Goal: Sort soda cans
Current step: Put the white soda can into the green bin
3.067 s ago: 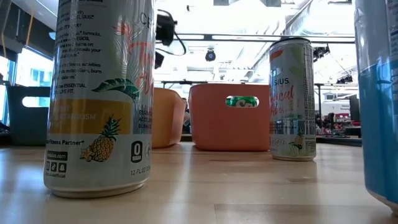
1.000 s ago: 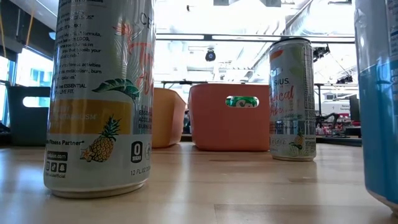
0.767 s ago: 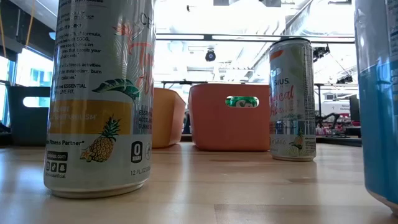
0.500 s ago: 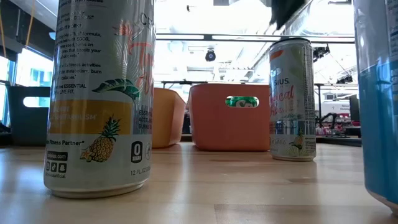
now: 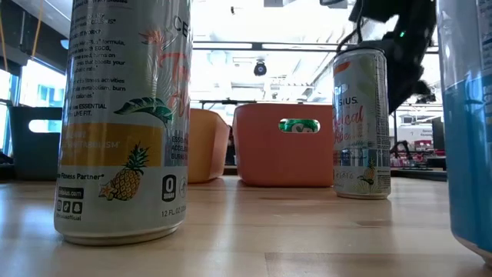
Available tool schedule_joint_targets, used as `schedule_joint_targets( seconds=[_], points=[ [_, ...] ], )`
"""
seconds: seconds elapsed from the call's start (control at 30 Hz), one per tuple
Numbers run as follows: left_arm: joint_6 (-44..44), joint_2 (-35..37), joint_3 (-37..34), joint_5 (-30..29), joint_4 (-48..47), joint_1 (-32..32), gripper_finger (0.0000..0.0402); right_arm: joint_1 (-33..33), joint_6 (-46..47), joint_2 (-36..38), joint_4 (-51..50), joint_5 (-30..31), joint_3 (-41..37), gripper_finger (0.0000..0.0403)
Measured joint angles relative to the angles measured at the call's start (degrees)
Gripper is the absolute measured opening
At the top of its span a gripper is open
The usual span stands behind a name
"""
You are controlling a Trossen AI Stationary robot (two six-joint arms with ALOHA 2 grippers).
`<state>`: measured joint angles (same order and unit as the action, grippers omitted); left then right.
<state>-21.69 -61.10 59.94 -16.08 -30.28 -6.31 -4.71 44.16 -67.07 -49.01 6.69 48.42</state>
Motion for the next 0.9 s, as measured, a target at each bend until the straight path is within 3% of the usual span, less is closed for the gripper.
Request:
schedule_joint_targets(
  seconds=[0.17, 0.5, 0.9],
  points=[
    [0.4, 0.0, 0.0, -3.4, -0.2, 0.0, 0.0371, 0.2, 6.2, -0.8, 21.1, -5.8, -7.2, 0.0004],
    [-1.8, 0.0, 0.0, -4.2, -3.4, 0.0, 0.0371, 4.7, 11.3, -1.5, 25.7, -3.8, -8.1, 0.0000],
    [-2.0, 0.0, 0.0, -5.6, -3.3, 0.0, 0.0371, 5.5, 12.1, -10.8, 40.0, -2.7, -8.1, 0.0000]
  ],
)
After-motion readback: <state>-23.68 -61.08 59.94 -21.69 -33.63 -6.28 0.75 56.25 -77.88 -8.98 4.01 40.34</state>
